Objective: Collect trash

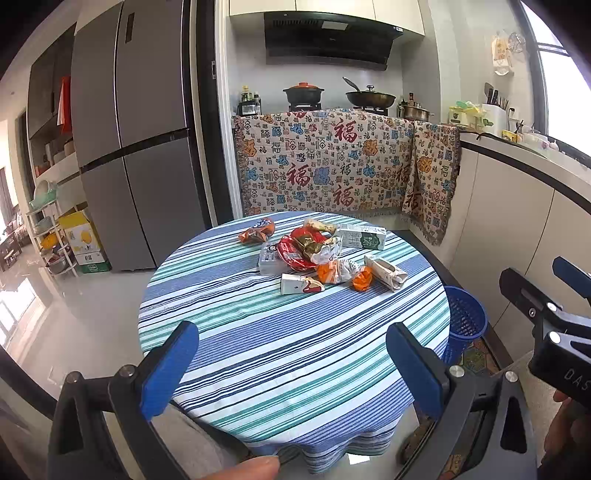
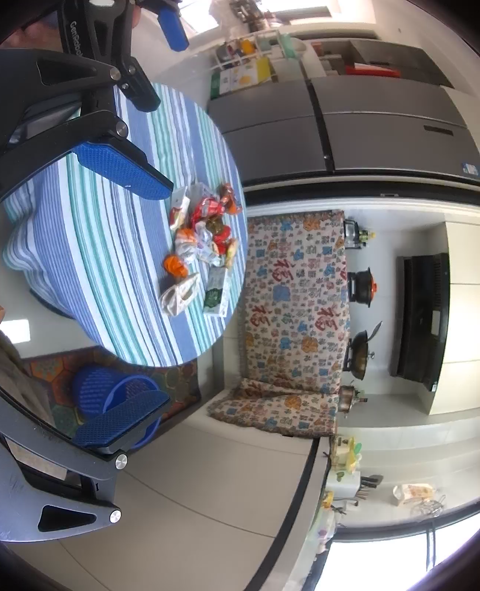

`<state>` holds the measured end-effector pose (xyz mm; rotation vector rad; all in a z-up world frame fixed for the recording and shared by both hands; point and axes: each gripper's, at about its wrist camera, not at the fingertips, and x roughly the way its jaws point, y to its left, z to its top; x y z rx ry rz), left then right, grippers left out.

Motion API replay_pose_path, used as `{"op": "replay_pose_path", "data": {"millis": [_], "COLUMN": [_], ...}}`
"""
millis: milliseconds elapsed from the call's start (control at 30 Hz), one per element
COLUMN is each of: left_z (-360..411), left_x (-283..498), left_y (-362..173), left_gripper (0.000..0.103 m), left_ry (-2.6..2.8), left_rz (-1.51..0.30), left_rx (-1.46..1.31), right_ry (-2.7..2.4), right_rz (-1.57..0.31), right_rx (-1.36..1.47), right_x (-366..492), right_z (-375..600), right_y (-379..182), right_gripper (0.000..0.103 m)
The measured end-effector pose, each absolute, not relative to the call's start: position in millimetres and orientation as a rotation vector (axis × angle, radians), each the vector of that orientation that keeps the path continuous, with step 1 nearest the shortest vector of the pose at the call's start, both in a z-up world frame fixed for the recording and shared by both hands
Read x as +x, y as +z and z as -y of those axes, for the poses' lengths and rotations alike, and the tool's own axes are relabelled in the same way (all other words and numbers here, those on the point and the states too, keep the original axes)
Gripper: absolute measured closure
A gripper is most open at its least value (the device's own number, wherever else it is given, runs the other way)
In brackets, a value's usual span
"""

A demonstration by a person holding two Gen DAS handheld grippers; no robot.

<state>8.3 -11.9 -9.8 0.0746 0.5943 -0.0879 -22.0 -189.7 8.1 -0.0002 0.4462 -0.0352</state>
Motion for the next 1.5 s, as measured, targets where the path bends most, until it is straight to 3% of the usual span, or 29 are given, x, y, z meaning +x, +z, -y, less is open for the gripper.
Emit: {"op": "replay_pose_path", "data": {"millis": [1000,1367,1500], "left_z": [15.1,-8.4,-16.3], "left_x": [121.5,195.5,212.4], "left_y": [-112.2,-162.6,-182.5], "left_gripper": [0.0,0.0,0.0], "left_ry": [-0.117,-0.135,-0.169], "left_rz": [-0.791,-0.928,-0.996], "left_rx": [0.061,0.067,0.051], "right_ry": [0.011,0.094,0.116], "right_rz": [-0.593,-0.836,-0.915], "right_rx": [-0.017,0.01,-0.035], "right_x": [96.1,184.7,207.2], "right_z": [217.6,230.8,225.6], "right_y": [-91.2,-164.7,-184.4], "right_gripper": [0.0,0.001,0.021]}}
